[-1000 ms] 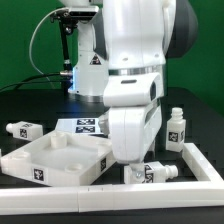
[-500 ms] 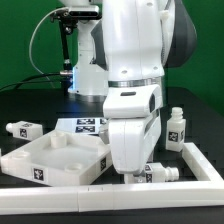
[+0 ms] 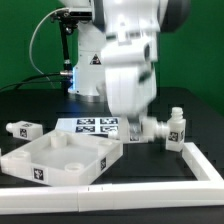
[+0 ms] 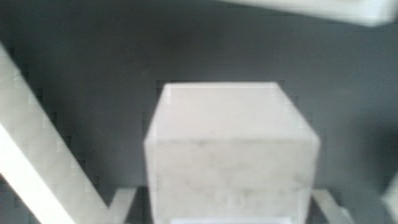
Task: Assemble one leg
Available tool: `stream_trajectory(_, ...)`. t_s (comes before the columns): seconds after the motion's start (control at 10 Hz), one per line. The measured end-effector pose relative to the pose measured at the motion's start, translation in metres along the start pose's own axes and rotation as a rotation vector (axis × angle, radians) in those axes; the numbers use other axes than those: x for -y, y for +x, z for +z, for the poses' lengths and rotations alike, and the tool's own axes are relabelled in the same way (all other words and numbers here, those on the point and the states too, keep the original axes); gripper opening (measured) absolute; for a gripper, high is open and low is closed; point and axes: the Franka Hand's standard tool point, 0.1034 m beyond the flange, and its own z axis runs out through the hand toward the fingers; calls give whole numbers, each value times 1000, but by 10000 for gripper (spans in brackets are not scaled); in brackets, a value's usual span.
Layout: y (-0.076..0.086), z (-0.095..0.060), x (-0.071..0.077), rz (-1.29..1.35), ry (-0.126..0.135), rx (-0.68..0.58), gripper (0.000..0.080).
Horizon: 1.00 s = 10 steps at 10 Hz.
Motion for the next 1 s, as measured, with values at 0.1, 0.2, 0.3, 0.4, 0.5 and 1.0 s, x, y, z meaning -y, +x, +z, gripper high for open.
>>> stream_trajectory(0.1,-3,-3,5,4,-1,2,264)
stream_trajectory(0.2,-3,0,4,6,2,3,264)
stream_trajectory(0.3,-3,0,5,7,2,3,264)
stream_trajectory(0.4,-4,0,5,7,3,3,264)
stream_trajectory(0.5,-4,-1,8,18,5,5,264)
stream_trajectory(1.0,-20,-18,92,111,32,35,265)
